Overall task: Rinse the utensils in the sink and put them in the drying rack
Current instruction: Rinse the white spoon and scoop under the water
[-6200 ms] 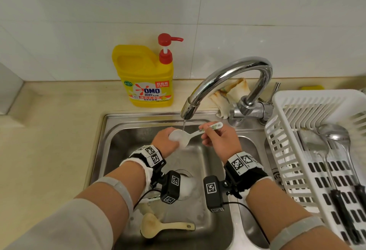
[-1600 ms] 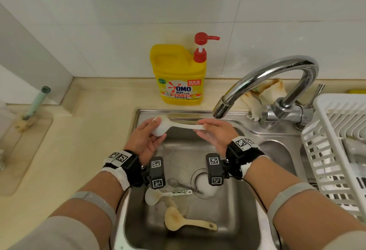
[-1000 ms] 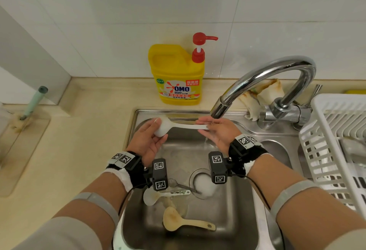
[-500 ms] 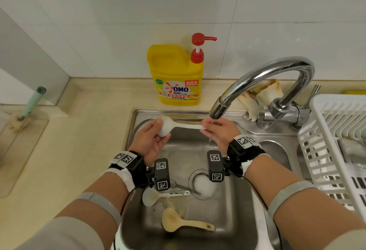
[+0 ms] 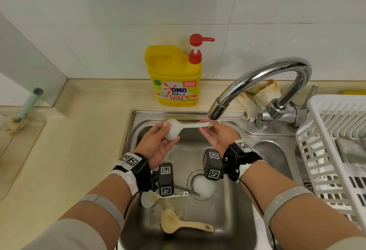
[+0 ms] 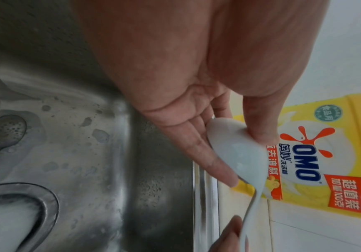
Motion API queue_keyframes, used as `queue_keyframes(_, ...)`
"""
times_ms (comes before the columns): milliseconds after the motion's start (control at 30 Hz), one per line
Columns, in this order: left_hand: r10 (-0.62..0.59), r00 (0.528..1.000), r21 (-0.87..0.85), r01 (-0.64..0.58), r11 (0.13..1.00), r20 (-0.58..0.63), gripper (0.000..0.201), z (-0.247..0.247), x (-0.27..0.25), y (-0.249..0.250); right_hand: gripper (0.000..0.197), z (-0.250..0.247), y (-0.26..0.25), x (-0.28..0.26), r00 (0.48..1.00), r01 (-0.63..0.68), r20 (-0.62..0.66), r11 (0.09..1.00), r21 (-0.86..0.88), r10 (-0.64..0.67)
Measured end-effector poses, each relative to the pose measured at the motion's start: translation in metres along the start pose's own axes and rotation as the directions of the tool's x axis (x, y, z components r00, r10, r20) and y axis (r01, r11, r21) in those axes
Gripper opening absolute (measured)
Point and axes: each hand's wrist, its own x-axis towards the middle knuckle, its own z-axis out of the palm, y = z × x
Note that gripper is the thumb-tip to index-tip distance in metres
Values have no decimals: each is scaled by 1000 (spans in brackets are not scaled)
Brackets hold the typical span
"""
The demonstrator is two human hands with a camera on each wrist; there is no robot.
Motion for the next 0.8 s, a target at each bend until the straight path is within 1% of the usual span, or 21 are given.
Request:
queue_keyframes(67, -22, 1000, 10, 22, 1000, 20, 20, 4, 0, -2, 30, 4, 3, 0, 999, -35, 6, 997, 64, 35)
queue_keyframes(100, -34, 999, 17, 34, 999, 32, 20, 6, -1, -3, 33, 7, 4, 0, 998, -69, 17, 994, 85, 67)
queue_keyframes(167, -51, 998, 20, 51, 999, 37, 22, 7, 0, -5, 42, 9, 4, -3, 992, -124, 49, 989, 84, 121)
queue_keyframes(200, -56, 998, 14, 56, 998, 30, 24, 5, 0, -5, 40, 9, 4, -5, 990, -131, 65, 989, 62, 127)
queue_keyframes(300, -62, 998, 6, 62, 998, 7, 27, -1, 0, -3, 21, 2, 1, -8, 991, -94, 94, 995, -39, 97)
queue_keyframes(433, -71, 997, 41, 71, 997, 12, 33, -2, -1, -6, 22, -7, 2, -8, 998, -18, 65, 994, -111, 26)
queue_keyframes(533, -84, 996, 82, 82, 993, 21, 39, 6, 0, -12, 11, -7, 7, -15, 997, -28, 58, 976, -217, 41)
queue_keyframes(600, -94, 995, 99, 92, 991, 17, 39, 9, 2, -15, 12, -10, 7, -19, 998, -39, 27, 948, -317, 50)
queue_keyframes(667, -113, 993, 123, 110, 986, 17, 39, 9, 4, -19, 20, -17, 2, -20, 999, -31, -15, 919, -394, 28)
queue_keyframes(733, -128, 991, 160, 121, 980, 31, 37, 10, 5, -23, 27, -24, -4, -21, 999, -13, -47, 926, -378, -5)
queue_keyframes(800, -126, 991, 203, 114, 973, 44, 35, 15, 6, -28, 28, -29, -11, -21, 998, 5, -55, 955, -297, -22)
